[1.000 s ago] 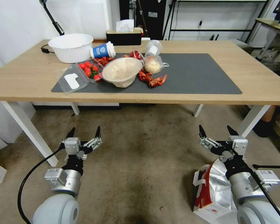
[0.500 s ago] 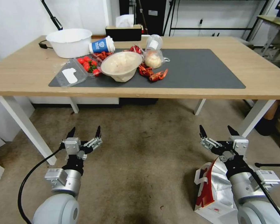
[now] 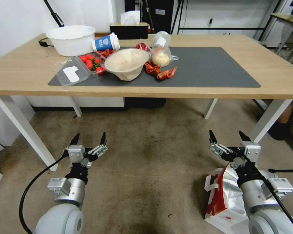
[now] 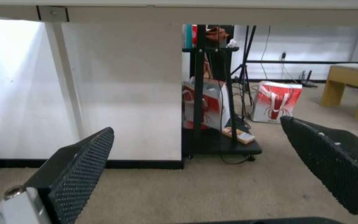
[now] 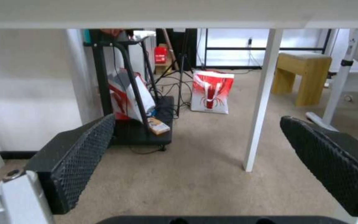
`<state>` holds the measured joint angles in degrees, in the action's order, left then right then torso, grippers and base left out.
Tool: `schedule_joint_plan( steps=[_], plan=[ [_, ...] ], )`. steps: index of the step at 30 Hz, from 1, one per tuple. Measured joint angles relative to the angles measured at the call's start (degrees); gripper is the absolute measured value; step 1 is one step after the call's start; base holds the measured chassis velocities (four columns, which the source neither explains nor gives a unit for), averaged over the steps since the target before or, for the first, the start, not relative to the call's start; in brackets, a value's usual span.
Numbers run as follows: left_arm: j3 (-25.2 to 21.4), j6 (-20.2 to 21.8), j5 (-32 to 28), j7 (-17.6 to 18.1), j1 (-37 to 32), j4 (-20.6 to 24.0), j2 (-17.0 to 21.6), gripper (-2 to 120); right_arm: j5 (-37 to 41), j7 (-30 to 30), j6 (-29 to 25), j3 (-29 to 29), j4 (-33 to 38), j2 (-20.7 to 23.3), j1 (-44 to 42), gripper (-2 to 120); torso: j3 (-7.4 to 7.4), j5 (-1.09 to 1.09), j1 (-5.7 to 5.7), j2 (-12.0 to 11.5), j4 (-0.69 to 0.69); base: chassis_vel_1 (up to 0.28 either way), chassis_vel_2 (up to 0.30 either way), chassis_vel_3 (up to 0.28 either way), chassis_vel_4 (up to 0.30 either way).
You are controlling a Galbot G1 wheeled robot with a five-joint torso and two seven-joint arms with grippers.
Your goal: Pick up the food delivery bag from the floor and place it on the table.
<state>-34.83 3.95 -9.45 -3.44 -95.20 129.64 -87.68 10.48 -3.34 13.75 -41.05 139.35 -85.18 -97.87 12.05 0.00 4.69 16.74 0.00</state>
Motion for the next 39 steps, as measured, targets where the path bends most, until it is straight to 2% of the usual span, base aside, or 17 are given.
schedule_joint_plan(
  steps=[16,29,39],
  plan=[
    [0.03,-0.25,-0.01,-0.60,0.09,-0.05,0.20,100,0.05,0.06,-0.11,-0.10,0.02,0.05,-0.13,100,-2.79,0.00,-0.98,-3.79,0.00,0.000,0.000,0.000,0.000],
    [0.06,-0.27,-0.01,-0.65,0.10,-0.08,0.19,100,0.02,0.07,-0.13,-0.12,0.02,0.06,-0.19,100,-3.36,0.00,-1.25,-4.62,0.00,0.000,0.000,0.000,0.000],
    [0.15,-0.27,-0.02,-0.72,0.04,-0.08,0.18,100,-0.25,0.07,-0.27,-0.11,0.02,-0.03,-0.37,100,-4.46,0.00,-1.50,-5.98,0.00,0.000,0.000,0.000,0.000]
  ],
)
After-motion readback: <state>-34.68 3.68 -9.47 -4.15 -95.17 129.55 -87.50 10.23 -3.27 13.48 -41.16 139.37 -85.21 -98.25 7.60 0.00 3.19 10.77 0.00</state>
